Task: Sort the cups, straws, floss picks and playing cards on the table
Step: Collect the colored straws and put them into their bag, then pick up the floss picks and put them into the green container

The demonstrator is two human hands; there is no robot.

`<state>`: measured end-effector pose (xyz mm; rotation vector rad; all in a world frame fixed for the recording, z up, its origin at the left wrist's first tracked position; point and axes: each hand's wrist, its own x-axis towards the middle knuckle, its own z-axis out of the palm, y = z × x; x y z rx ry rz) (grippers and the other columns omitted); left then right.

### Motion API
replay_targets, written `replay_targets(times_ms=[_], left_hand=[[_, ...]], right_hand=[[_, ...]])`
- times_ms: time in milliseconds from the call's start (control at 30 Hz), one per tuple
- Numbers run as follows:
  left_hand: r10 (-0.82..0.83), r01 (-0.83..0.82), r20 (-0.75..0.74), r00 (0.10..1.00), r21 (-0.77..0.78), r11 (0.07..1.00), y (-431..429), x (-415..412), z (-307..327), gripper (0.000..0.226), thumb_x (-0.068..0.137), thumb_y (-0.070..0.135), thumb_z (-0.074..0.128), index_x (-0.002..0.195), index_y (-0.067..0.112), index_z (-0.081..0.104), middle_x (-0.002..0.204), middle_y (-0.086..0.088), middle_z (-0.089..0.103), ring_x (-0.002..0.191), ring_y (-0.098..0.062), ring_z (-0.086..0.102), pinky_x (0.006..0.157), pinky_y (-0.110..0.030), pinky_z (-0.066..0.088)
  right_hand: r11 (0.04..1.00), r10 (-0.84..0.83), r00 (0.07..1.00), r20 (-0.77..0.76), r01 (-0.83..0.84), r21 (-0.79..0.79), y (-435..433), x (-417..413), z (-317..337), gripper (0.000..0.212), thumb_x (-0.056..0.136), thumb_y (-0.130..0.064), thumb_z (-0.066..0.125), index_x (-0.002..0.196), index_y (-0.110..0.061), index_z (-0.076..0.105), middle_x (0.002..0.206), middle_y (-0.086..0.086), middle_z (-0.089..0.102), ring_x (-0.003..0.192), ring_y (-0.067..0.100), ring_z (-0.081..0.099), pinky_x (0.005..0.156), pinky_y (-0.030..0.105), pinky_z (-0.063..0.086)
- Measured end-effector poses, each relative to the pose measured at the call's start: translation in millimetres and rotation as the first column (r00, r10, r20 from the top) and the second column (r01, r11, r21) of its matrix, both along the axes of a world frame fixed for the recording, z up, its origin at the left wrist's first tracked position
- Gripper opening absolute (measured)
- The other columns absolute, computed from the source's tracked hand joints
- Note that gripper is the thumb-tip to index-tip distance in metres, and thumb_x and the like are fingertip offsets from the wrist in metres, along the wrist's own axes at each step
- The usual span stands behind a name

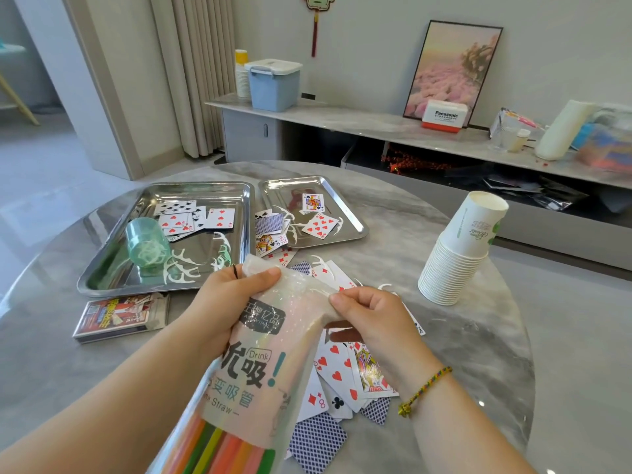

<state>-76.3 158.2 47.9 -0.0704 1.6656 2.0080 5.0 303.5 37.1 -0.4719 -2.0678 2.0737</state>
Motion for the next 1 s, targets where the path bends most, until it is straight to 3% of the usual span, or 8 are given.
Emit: replay_targets(times_ms=[300,500,600,667,733,800,900,1000], left_hand=[[0.042,-0.042,-0.002,0.999,0.056,0.998,9.6,-0.9,3.9,0.009,0.082,0.009,0.061,0.077,0.007,0.055,0.048,-0.004,0.064,0.039,-0.014,0.060,0.040,-0.023,0.052],[0.082,-0.083,0.011,0.997,0.074,0.994,12.3,4.6,3.1,0.015,0.084,0.007,0.060,0.071,0.008,0.051,0.043,-0.002,0.061,0.035,-0.013,0.057,0.037,-0.021,0.049],[0.123,-0.123,0.001,0.992,0.080,0.989,14.2,1.7,1.7,0.014,0.085,0.010,0.059,0.073,0.008,0.055,0.046,-0.002,0.062,0.037,-0.013,0.058,0.039,-0.022,0.051],[0.186,-0.185,-0.002,0.983,0.084,0.979,13.4,-3.4,1.1,0.011,0.086,0.012,0.058,0.075,0.009,0.057,0.051,-0.001,0.064,0.042,-0.013,0.060,0.044,-0.024,0.052],[0.264,-0.263,0.006,0.965,0.099,0.960,12.2,-8.7,2.0,0.011,0.086,0.013,0.058,0.076,0.010,0.056,0.059,-0.003,0.064,0.046,-0.014,0.061,0.049,-0.025,0.053],[0.328,-0.329,0.025,0.944,0.119,0.937,10.7,-13.9,5.2,0.014,0.087,0.014,0.058,0.075,0.010,0.053,0.062,-0.002,0.062,0.044,-0.013,0.060,0.045,-0.023,0.051],[0.369,-0.369,0.021,0.929,0.104,0.923,10.7,-22.4,8.1,0.017,0.088,0.017,0.059,0.074,0.011,0.049,0.066,-0.002,0.060,0.039,-0.009,0.059,0.040,-0.020,0.049],[0.297,-0.296,-0.037,0.954,0.022,0.955,17.2,-32.2,5.3,0.025,0.091,0.036,0.051,0.078,0.013,0.052,0.075,-0.002,0.062,0.062,-0.016,0.064,0.062,-0.032,0.052]], right_hand=[[0.988,-0.079,0.997,0.012,0.080,-0.135,0.8,-2.0,-0.4,0.026,0.088,-0.013,0.056,0.063,-0.015,0.063,0.056,-0.005,0.064,0.055,0.008,0.062,0.047,0.022,0.051],[0.968,-0.167,0.986,-0.006,0.163,-0.189,-5.4,-2.9,3.0,0.036,0.090,-0.006,0.050,0.055,-0.014,0.059,0.051,-0.004,0.060,0.045,0.008,0.057,0.046,0.022,0.048],[0.981,0.012,0.996,0.087,0.005,-0.193,-8.4,0.2,1.7,0.018,0.093,-0.029,0.046,0.084,-0.018,0.057,0.076,-0.007,0.064,0.064,0.008,0.060,0.050,0.024,0.049],[0.963,0.217,0.959,0.181,-0.179,-0.204,-10.6,3.6,0.9,0.036,0.080,-0.050,0.057,0.106,-0.026,0.051,0.090,-0.009,0.064,0.074,0.007,0.062,0.060,0.024,0.049],[0.916,0.392,0.892,0.227,-0.356,-0.183,-11.1,8.2,1.5,0.057,0.063,-0.042,0.074,0.110,-0.029,0.044,0.094,-0.014,0.064,0.073,-0.004,0.064,0.061,0.015,0.049],[0.862,0.507,0.827,0.244,-0.493,-0.123,-10.6,10.7,1.0,0.050,0.064,-0.024,0.069,0.105,-0.028,0.041,0.097,-0.017,0.061,0.072,-0.013,0.061,0.059,0.007,0.046],[0.884,0.454,0.849,0.270,-0.467,-0.020,-9.6,8.4,-8.5,0.047,0.067,-0.012,0.074,0.097,-0.028,0.042,0.096,-0.013,0.060,0.076,-0.009,0.059,0.071,0.010,0.049],[0.949,0.284,0.917,0.278,-0.311,0.055,-2.9,2.6,-17.0,0.052,0.052,-0.026,0.070,0.096,-0.026,0.042,0.095,-0.006,0.062,0.084,0.006,0.061,0.080,0.022,0.052]])
